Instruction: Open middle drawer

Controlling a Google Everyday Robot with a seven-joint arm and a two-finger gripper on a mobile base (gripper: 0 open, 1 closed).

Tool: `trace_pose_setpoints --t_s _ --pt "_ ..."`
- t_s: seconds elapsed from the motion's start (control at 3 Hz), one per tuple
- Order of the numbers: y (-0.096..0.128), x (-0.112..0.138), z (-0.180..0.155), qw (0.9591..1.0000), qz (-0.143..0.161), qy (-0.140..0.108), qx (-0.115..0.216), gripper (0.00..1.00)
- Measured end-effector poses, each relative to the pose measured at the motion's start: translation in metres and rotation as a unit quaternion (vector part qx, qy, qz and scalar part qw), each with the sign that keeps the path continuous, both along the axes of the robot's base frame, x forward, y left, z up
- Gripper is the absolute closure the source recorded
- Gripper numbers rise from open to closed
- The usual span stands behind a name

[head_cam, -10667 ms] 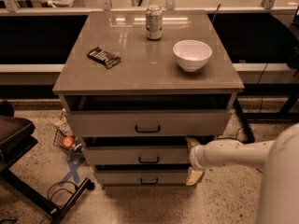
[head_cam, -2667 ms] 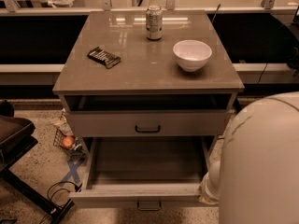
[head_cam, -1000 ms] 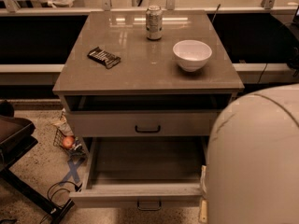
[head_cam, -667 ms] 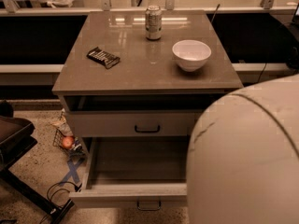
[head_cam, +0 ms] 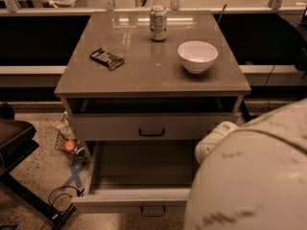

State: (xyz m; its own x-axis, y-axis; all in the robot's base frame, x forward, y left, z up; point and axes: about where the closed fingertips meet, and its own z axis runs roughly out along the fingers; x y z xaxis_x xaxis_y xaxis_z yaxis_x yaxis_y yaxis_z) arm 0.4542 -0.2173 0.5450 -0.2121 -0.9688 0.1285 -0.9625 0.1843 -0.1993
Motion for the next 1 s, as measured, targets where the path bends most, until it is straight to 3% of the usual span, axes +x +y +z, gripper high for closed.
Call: trace_pose_setpoints --t_s 0.33,1.0 --pt "0.0348 0.0484 0.0118 0.9981 0.057 -0.014 0.019 1.00" --pt "0.0351 0.0486 0.0121 0.9973 0.069 -0.013 0.019 1.00"
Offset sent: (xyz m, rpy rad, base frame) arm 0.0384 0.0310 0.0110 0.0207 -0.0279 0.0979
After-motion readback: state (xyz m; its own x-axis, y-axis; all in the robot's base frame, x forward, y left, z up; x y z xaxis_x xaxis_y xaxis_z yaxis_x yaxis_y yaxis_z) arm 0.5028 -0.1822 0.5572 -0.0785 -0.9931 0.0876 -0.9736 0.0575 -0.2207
